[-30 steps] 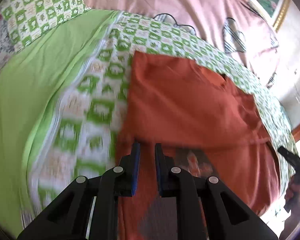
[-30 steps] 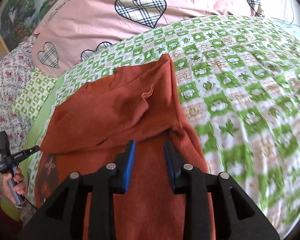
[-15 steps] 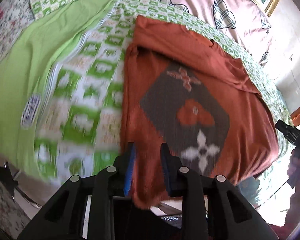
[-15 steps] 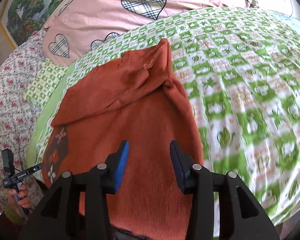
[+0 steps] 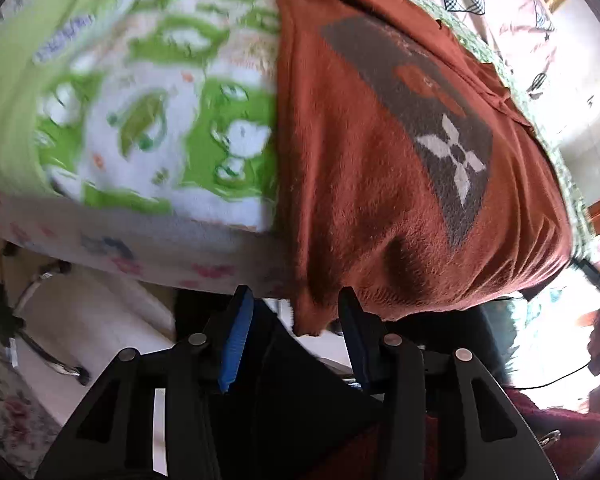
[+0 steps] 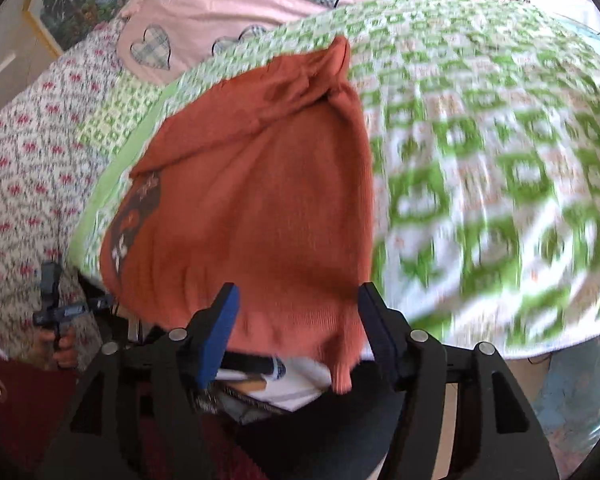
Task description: Fold small clothes
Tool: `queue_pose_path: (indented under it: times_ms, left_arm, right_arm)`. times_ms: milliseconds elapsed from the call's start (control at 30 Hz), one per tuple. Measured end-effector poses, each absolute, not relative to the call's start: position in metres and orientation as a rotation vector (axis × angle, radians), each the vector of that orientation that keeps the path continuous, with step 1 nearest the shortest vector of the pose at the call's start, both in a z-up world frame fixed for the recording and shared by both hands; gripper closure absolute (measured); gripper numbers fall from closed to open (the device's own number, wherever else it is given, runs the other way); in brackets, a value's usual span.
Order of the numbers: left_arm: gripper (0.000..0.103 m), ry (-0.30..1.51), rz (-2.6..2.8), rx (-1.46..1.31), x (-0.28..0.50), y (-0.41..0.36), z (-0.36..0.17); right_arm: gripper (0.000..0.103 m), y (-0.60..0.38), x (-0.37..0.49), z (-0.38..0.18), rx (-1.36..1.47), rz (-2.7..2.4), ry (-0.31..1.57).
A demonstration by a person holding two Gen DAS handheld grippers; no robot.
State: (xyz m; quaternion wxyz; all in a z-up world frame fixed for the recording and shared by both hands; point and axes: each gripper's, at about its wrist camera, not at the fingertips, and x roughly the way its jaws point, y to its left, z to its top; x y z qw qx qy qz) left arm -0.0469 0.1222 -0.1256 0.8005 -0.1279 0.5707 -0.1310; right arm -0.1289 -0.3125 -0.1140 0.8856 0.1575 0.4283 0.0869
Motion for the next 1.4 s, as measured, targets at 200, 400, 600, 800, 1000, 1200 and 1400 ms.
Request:
queue_pose_path:
  times_ms: [200, 400, 600, 800, 1000, 1200, 1400]
  left_arm:
    - [0.058, 1.240, -0.335, -0.298, -0.040, 0.117, -0.139]
    - [0.068, 1.232, -0.369, -0.241, -0.035, 0.102, -0.140]
    - [0.097, 1.164, -0.425, -0.120, -0.053, 0.092, -0.123]
    - [0.098, 1.061, -0.492, -0.141, -0.074, 0.104, -0.079]
    - [0.099, 0.879, -0.545, -0.198, -0.072, 0.105, -0.011]
    - [0.099, 0.746, -0.561, -0.293, -0.044, 0.114, 0.035]
    - [0.099, 0.667, -0.520, -0.331, 0.008, 0.116, 0.048]
  right_arm:
    - [0.040, -0.312, -0.129, -0.150, 0.265, 0.148, 0.988]
    - [0.040, -0.307, -0.110, -0.170, 0.279, 0.185, 1.017]
    - [0.096, -0.288, -0.113, -0.175, 0.243, 0.261, 1.059]
    - [0.096, -0.293, -0.146, -0.138, 0.302, 0.400, 0.950]
    - [0.096, -0.308, -0.151, -0.090, 0.459, 0.497, 0.717]
    - [0.096, -0.312, -0.130, -0.056, 0.514, 0.503, 0.558]
    - [0.096, -0.322, -0.085, -0.041, 0.527, 0.433, 0.470]
